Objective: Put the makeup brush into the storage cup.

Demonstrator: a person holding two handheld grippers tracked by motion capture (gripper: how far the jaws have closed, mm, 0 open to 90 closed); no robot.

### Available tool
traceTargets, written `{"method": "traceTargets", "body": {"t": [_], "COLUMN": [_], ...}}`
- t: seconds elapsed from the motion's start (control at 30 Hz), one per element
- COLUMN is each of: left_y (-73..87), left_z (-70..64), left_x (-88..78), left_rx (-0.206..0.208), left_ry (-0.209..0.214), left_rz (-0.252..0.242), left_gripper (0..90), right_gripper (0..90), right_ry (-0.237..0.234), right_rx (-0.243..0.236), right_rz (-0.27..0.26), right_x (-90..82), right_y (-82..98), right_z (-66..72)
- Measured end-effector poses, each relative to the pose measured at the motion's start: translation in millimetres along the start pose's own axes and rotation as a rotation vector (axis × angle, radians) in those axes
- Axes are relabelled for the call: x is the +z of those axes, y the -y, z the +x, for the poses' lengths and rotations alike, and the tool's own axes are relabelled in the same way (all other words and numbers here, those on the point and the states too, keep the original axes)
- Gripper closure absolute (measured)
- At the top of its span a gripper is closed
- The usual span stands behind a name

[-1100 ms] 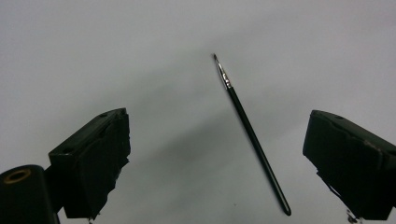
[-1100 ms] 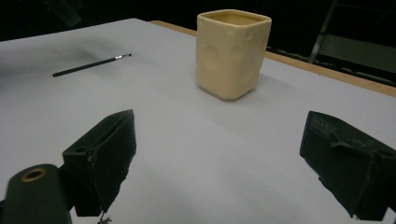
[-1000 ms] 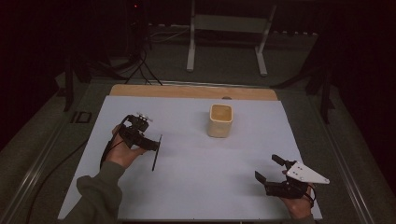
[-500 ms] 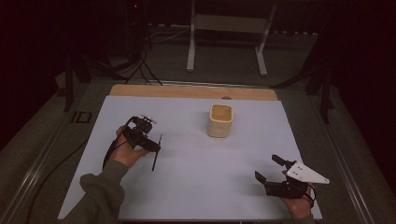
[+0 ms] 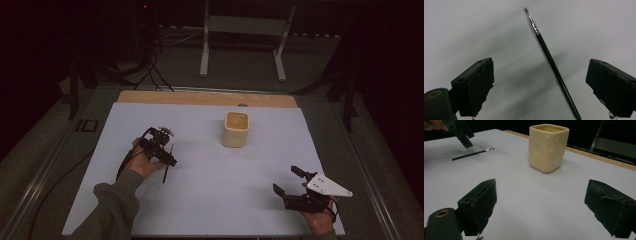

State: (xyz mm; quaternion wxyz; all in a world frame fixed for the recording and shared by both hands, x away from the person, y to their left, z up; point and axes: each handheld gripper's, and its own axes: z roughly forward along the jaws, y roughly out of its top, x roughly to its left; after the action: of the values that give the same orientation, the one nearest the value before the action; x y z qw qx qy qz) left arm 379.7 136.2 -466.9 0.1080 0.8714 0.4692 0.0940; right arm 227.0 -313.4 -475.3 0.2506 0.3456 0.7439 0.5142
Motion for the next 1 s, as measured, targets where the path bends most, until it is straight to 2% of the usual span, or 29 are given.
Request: {"method": "traceTargets", "body": {"t": [0.13, 0.47, 0.6, 0.67, 0.7, 0.77, 0.83, 1.0], "left_y": [-1.6, -3.9, -4.9, -5.3, -5.8, -6.9, -8.7, -14.7], "left_z": [-2.0, -2.5, 0.0, 0.5, 2.0, 4.0, 5.4, 4.9], "left_x": [7.3, 17.5, 21.0, 22.0, 23.6, 24.6, 25.0, 24.8], "left_rx": [0.012, 0.010, -0.002, -0.002, -0.007, -0.008, -0.017, 0.008], "left_ry": [-0.001, 0.003, 0.011, 0.018, 0.032, 0.041, 0.062, 0.080], "left_rz": [0.033, 0.094, 0.119, 0.131, 0.138, 0.143, 0.144, 0.160], "left_gripper": [10.2, 15.3, 18.9, 23.6, 23.6, 35.7, 41.1, 55.7], "right_gripper": [10.5, 10.5, 10.5, 10.5, 10.5, 10.5, 10.5, 10.5], "right_ry": [0.001, 0.005, 0.003, 0.002, 0.002, 0.002, 0.002, -0.001], "right_rx": [0.001, 0.006, 0.005, 0.004, 0.005, 0.006, 0.006, 0.006], "right_rz": [0.001, 0.007, 0.008, 0.008, 0.008, 0.010, 0.010, 0.014], "right_x": [0.2, 0.4, 1.0, 1.1, 1.3, 1.4, 1.4, 1.6], "right_y": [0.1, 0.6, 0.6, 0.7, 0.8, 0.9, 0.9, 1.1], "right_z": [-0.2, -0.9, -0.6, -0.6, -0.7, -0.9, -0.9, -0.8]}}
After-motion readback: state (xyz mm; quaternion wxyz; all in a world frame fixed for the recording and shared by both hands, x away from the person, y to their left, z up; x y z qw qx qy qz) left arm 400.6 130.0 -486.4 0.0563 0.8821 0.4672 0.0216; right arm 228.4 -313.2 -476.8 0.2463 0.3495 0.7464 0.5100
